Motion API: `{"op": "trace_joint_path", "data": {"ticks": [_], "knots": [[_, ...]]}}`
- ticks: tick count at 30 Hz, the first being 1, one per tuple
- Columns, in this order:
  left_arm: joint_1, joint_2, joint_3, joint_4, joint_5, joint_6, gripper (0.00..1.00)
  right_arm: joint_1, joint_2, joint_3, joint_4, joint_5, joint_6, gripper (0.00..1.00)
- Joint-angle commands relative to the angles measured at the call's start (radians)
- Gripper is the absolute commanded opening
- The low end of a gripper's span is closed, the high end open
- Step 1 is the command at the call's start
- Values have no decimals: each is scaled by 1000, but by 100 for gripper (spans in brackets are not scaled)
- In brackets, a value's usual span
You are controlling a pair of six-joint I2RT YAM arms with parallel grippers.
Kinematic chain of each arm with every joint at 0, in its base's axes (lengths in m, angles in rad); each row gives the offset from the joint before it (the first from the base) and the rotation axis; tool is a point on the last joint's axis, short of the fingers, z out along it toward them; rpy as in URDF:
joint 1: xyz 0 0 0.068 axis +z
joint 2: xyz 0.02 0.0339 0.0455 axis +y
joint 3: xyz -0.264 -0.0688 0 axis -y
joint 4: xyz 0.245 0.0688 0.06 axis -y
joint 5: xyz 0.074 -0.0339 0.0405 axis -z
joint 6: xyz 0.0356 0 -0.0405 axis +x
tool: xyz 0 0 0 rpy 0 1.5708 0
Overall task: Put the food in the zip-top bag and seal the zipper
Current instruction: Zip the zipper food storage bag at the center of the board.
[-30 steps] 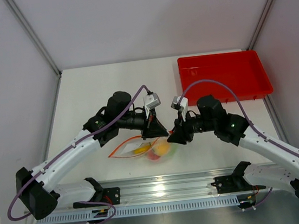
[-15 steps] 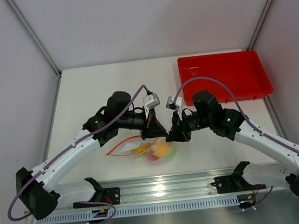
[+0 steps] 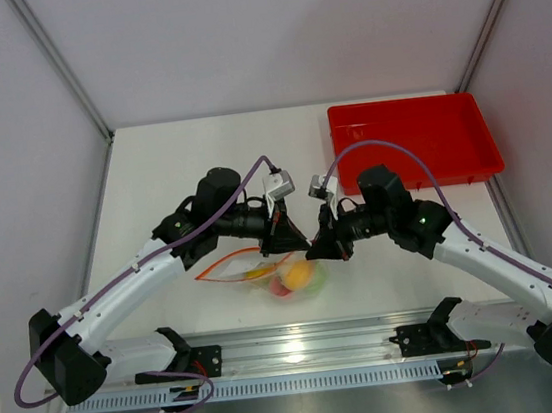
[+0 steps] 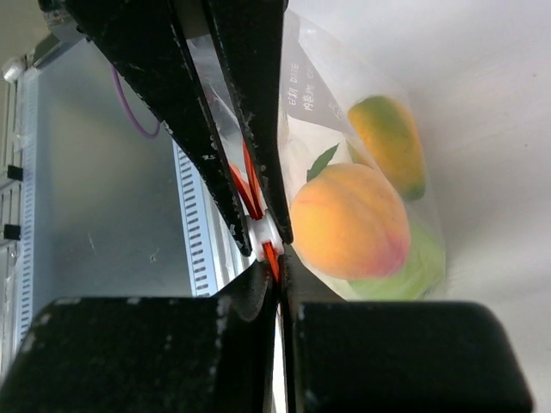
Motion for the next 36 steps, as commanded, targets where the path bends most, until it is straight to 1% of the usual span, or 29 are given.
{"op": "trace_joint_path", "data": {"ticks": [1,3,9,12,17,21,23,28,36], "knots": [[1,-16,7,-15,20,17,1,-39,-58,-20,173,-1,85,0],[1,-18,4,-25,4,20,1,-50,-69,-40,220,3,122,0],[1,-13,10,-38,-23,23,0,-80,-66,-61,287,0,234,0],[1,-12,16,-47,-40,20,1,-82,-78,-91,335,2,274,0],[4,-26,13,-53,-77,9,0,-82,-104,-132,358,31,312,0],[10,-33,-9,-39,-109,-13,1,-83,-144,-192,439,43,363,0],[13,-36,-12,-39,-140,-34,1,-85,-157,-206,445,63,368,0],[18,-41,-7,-51,-137,-49,1,-89,-187,-238,442,89,360,0],[19,-72,-12,-74,-146,-43,0,-94,-192,-249,447,80,354,0]]}}
